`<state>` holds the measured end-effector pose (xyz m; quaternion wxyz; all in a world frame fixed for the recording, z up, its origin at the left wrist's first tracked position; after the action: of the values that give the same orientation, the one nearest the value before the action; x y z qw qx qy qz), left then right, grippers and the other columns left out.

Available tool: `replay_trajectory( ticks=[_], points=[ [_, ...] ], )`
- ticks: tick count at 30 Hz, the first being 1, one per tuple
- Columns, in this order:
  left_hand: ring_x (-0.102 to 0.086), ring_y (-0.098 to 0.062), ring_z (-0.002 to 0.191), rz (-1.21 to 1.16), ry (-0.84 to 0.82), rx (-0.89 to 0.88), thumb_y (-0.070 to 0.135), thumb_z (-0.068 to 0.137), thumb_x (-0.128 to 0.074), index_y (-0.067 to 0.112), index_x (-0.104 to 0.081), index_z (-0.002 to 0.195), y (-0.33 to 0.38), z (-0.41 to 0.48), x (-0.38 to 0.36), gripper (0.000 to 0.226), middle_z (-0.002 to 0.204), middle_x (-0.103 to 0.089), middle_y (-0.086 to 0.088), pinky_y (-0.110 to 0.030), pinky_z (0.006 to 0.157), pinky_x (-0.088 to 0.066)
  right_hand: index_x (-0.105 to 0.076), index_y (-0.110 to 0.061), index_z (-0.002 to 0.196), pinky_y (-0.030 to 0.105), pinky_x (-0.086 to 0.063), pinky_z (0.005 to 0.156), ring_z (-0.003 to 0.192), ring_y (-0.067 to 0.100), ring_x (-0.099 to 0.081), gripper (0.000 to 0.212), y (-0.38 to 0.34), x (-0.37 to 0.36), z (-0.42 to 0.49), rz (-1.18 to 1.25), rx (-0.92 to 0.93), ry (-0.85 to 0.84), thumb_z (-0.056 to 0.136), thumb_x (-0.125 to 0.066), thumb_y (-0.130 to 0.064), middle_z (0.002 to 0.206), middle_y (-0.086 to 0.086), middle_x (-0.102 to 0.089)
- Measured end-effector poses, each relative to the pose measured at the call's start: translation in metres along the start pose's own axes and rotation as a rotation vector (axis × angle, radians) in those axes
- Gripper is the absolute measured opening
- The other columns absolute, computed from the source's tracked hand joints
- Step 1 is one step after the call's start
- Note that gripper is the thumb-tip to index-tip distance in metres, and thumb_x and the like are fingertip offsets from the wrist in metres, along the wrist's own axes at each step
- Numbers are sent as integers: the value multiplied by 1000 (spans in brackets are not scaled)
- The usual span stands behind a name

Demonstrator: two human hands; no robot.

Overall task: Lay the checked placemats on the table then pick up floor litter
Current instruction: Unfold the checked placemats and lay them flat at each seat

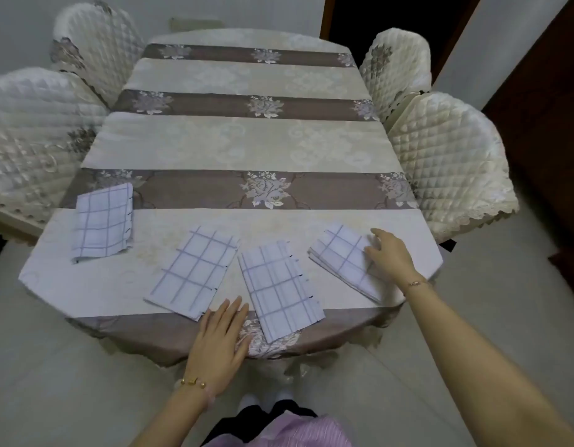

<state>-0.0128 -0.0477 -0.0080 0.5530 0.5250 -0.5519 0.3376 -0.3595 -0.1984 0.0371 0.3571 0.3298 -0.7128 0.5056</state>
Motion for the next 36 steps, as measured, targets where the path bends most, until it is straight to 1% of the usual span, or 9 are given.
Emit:
replay_trajectory(
  ticks=[8,11,13,17,21,23,26,30,36],
  points=[
    [-33,-15,129,-14,-30,45,49,97,-7,20,-45,133,0,-1,4,60,139,-52,0,-31,112,-4,-61,-15,116,45,-49,89,110,31,-51,33,3,-1,5,-77,-113,-16,83,-61,-19,114,8,-61],
    [-34,-16,129,-22,-30,57,49,96,-6,21,-44,133,1,-1,5,60,138,-53,-1,-31,112,-3,-61,-14,84,32,-46,72,86,27,-54,4,6,0,4,19,-136,-53,81,-61,-15,85,7,-60],
    [-34,-15,128,-53,-54,82,49,96,-6,21,-43,132,1,-1,5,59,138,-53,0,-31,112,-4,-52,-11,68,30,-34,59,69,23,-46,12,3,4,-2,90,-121,-76,78,-59,-11,69,5,-51],
    [-37,-15,127,-70,-51,70,49,96,-7,22,-45,131,1,-1,5,58,136,-55,1,-31,111,-5,-59,-10,83,30,-37,62,77,21,-52,3,-5,26,-24,365,-123,-57,83,-59,-13,83,4,-59],
    [-53,-22,124,-97,-26,43,46,86,-32,19,-54,128,6,4,15,54,137,-53,0,-38,109,-34,-62,-13,87,28,-46,67,82,21,-61,2,-26,45,-60,687,-95,12,87,-61,-12,92,7,-67],
    [-41,-20,134,-283,9,85,42,87,-36,18,-46,136,17,7,38,56,145,-42,1,-35,111,-29,-64,-12,98,38,-53,77,88,24,-66,11,-39,44,-78,782,-80,17,88,-60,-14,99,7,-70],
    [-43,-9,125,-841,95,245,38,93,-50,23,-45,134,36,9,82,44,138,-45,9,-22,102,-34,-64,-19,101,43,-53,82,91,25,-67,12,-62,33,-101,901,-73,-38,89,-59,-19,100,6,-72],
    [-60,-18,115,-1701,-123,384,32,92,-52,12,-55,126,65,22,105,40,125,-63,-3,-35,97,-49,-63,-12,106,35,-54,72,85,20,-68,16,-94,2,-124,994,-73,-164,91,-56,-15,101,8,-72],
    [-69,-28,90,-1645,89,530,9,92,-54,3,-66,93,51,22,116,14,103,-70,-20,-35,75,-60,-52,-17,120,37,-52,85,100,20,-61,32,-114,-31,-142,871,-124,-176,90,-59,-21,118,1,-62]
  ],
)
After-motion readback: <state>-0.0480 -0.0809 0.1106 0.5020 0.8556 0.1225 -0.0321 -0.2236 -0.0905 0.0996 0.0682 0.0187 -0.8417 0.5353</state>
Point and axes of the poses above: each hand's wrist, its own z-axis towards the middle knuckle, its own x-axis out of the back of the hand, y = z × x, the point moved 5 cm from there along z, towards the middle knuckle
